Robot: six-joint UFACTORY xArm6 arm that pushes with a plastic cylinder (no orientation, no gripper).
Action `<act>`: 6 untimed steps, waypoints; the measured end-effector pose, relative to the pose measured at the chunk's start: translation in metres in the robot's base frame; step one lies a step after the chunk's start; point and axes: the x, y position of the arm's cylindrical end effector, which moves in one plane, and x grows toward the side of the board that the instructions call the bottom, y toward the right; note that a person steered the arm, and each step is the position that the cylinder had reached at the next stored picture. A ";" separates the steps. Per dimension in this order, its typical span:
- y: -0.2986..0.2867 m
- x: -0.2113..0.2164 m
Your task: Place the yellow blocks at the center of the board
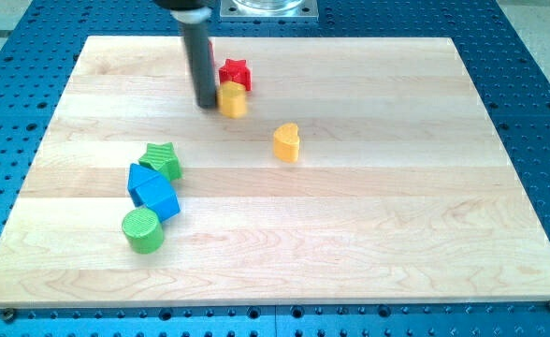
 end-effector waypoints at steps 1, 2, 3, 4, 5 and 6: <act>0.039 0.030; -0.004 -0.011; 0.028 -0.023; 0.066 -0.015; 0.064 -0.006; 0.062 -0.018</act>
